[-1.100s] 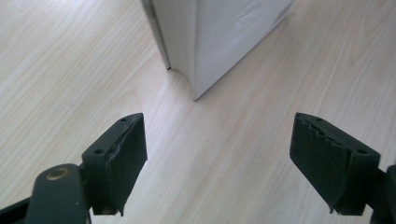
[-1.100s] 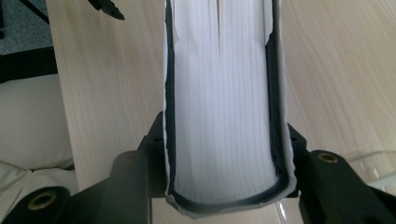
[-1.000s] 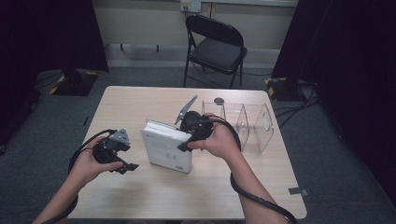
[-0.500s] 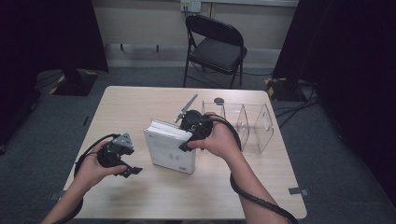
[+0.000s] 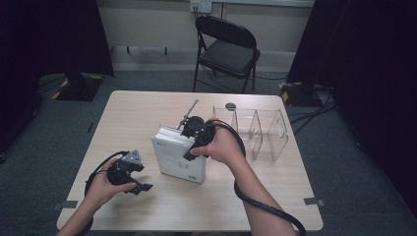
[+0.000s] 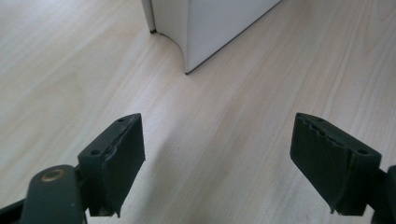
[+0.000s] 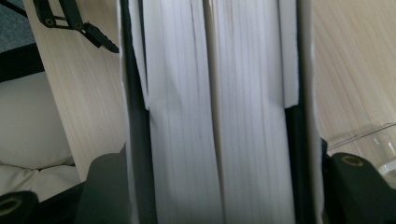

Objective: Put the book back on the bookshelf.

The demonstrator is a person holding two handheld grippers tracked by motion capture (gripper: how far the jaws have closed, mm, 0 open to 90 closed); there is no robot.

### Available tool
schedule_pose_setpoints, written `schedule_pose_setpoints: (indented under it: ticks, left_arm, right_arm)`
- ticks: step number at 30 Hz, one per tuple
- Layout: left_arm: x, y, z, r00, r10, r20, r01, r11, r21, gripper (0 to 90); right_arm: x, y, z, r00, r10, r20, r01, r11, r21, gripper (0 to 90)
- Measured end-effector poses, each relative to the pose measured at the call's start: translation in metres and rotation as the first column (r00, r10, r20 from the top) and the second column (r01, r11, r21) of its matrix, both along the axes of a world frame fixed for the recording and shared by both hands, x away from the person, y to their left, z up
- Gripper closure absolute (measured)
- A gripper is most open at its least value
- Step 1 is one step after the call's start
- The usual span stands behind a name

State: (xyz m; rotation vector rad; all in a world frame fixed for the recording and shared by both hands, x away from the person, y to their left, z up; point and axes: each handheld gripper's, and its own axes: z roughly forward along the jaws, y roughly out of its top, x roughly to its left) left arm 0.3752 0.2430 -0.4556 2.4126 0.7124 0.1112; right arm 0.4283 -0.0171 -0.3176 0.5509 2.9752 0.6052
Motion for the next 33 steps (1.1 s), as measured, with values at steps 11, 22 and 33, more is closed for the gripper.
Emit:
schedule_pose_setpoints:
  ticks: [11, 22, 33]
  left_arm:
    - [0.000, -0.005, -0.026, 1.0000, 0.007, -0.002, -0.007, 1.0000, -0.002, 17.4]
    - [-0.002, -0.005, -0.031, 0.9974, 0.008, 0.072, -0.008, 0.9999, 0.008, 15.2]
    - [-0.003, -0.007, -0.037, 0.9953, 0.016, 0.095, -0.014, 0.9997, -0.020, 6.6]
  right_arm:
    - [0.004, 0.005, -0.004, 0.9997, -0.006, -0.022, 0.006, 1.000, -0.004, 38.0]
    - [0.009, 0.010, -0.008, 0.9991, 0.000, -0.043, 0.000, 1.000, 0.000, 41.2]
    - [0.011, 0.013, -0.010, 0.9994, -0.008, -0.035, 0.006, 0.999, -0.031, 42.2]
